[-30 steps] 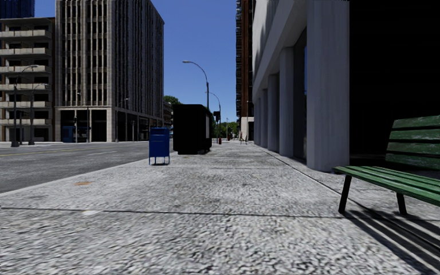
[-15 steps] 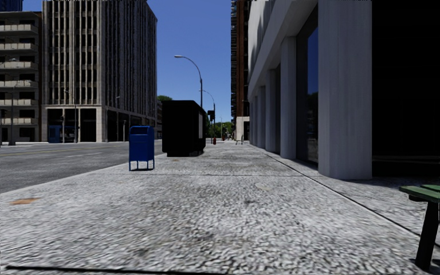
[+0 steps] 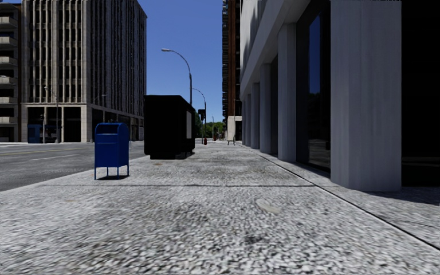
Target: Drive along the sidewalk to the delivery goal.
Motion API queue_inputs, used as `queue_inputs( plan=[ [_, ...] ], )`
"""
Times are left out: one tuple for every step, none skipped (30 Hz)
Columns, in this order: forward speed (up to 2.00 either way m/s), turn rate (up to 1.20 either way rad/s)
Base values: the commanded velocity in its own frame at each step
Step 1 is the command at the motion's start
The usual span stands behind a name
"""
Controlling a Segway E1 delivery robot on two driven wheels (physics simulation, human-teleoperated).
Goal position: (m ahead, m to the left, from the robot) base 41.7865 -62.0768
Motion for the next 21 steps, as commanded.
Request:
queue_inputs(
  plan=[
    [2.00, 0.00],
    [2.00, 0.00],
    [2.00, 0.00],
    [2.00, -0.03],
    [2.00, -0.13],
    [2.00, -0.17],
    [2.00, -0.17],
    [2.00, -0.18],
    [2.00, -0.18],
    [2.00, -0.11],
    [2.00, 0.00],
    [2.00, 0.00],
    [2.00, 0.00],
    [2.00, 0.00],
    [2.00, 0.00],
    [2.00, 0.00],
    [2.00, 0.00],
    [2.00, 0.00],
    [2.00, 0.00],
    [2.00, 0.00],
    [2.00, 0.00]
  ],
)
